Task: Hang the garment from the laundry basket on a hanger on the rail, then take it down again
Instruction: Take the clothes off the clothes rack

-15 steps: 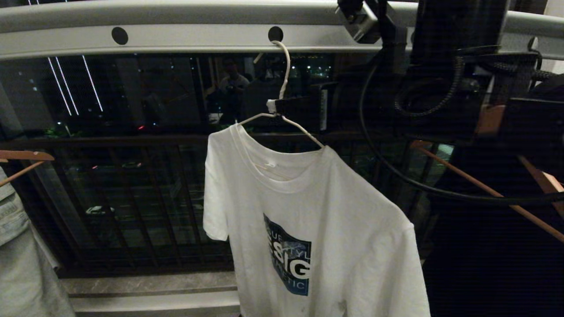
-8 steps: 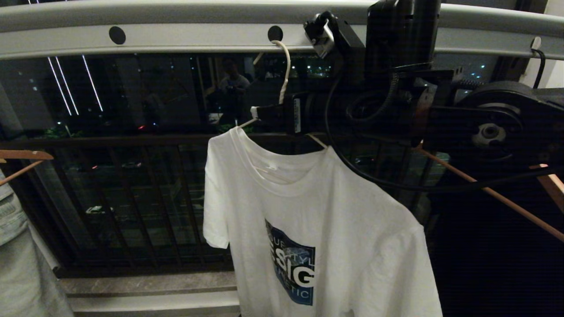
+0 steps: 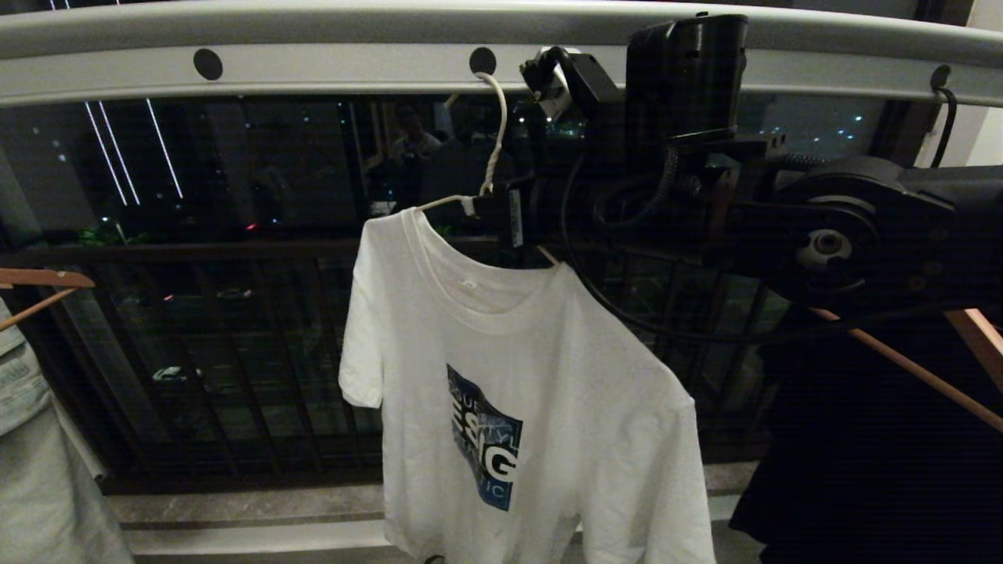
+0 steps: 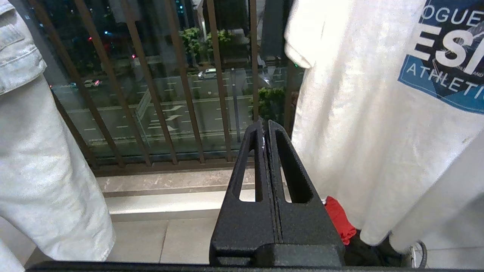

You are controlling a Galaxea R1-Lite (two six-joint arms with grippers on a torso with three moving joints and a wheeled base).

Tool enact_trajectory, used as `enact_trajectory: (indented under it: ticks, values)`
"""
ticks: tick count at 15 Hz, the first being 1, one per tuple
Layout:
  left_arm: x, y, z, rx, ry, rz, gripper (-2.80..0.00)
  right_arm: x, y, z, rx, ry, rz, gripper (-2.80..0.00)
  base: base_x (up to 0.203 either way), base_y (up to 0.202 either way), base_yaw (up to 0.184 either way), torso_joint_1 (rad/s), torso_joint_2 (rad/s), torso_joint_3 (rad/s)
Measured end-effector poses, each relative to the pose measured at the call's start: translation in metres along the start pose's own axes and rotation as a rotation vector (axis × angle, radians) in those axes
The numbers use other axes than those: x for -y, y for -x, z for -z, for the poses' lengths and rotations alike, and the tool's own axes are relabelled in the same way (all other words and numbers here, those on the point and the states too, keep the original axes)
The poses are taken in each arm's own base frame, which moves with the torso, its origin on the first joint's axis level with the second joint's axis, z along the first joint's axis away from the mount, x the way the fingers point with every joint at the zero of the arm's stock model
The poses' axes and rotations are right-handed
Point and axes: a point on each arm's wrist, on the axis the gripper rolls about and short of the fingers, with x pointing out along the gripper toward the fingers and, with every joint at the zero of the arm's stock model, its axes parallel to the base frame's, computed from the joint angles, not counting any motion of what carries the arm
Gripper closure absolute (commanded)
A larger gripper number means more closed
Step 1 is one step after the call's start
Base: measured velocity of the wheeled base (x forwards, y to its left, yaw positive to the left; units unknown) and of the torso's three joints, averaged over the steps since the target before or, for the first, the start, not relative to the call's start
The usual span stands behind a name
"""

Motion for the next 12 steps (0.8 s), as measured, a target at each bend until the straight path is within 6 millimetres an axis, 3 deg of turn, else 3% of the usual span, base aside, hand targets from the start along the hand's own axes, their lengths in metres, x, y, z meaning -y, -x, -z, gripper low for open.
enact_trajectory:
  ticks: [12]
  values:
    - [0.0000,0.0000,0.0000,0.000,0.000,0.000,0.00,-0.0003,0.0016,-0.0102,0.036,0.013,0.014,0.00,0.000,0.000,0.000,0.000,0.00,0.000]
